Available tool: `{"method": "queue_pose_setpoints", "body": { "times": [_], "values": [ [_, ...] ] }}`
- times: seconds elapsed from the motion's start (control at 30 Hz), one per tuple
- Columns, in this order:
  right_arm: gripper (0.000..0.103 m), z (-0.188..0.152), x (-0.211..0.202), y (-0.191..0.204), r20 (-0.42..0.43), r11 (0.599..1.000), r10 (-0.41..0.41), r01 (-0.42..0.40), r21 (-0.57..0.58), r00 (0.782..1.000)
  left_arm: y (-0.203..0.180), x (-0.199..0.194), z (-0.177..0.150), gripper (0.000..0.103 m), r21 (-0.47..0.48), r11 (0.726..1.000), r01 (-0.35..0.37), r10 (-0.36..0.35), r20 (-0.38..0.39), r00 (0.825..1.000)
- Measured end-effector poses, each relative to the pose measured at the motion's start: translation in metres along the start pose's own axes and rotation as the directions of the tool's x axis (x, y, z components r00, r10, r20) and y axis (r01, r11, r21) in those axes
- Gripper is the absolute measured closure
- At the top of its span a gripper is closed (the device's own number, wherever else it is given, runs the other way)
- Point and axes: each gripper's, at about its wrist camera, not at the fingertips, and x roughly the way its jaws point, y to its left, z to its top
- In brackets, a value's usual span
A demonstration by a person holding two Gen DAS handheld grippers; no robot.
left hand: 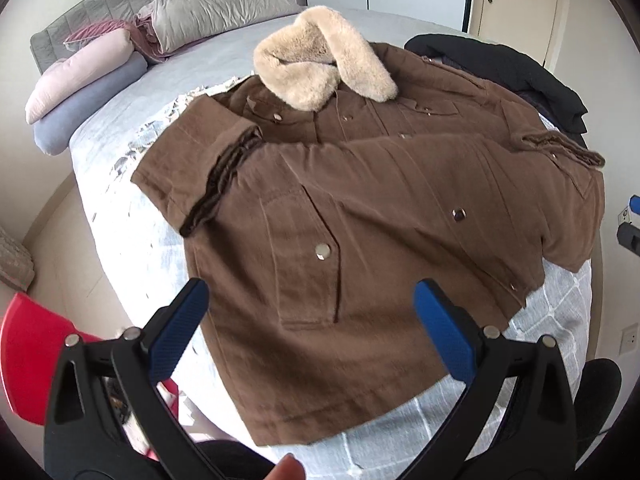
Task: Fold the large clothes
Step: 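Grasp the fur collar with the right gripper and lift it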
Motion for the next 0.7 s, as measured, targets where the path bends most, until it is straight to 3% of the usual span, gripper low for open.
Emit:
{"method": "queue_pose_setpoints", "body": {
  "times": [0.23, 0.47, 0.57, 0.7],
  "values": [
    [0.0, 0.108, 0.02, -0.005, -0.001, 0.992, 0.028, -0.028, -0.126, 1.0, 0.05, 0.03, 0.099, 0.001, 0.025, 0.998, -0.065, 0.063, 0.065, 0.996],
    [0.001, 0.197, 0.093, 0.045, -0.067, 0.961, 0.172, -0.183, -0.207, 0.983, 0.06, 0.122, 0.184, 0.001, 0.141, 0.987, -0.082, 0.07, 0.088, 0.994],
    [0.003, 0.226, 0.144, 0.079, -0.111, 0.941, 0.217, -0.238, -0.242, 0.97, 0.065, 0.171, 0.215, 0.003, 0.167, 0.985, -0.048, 0.035, 0.077, 0.996],
    [0.014, 0.257, 0.217, 0.109, -0.174, 0.933, 0.242, -0.278, -0.227, 0.954, 0.077, 0.222, 0.251, 0.005, 0.114, 0.992, 0.046, -0.051, 0.039, 0.998]
  ]
}}
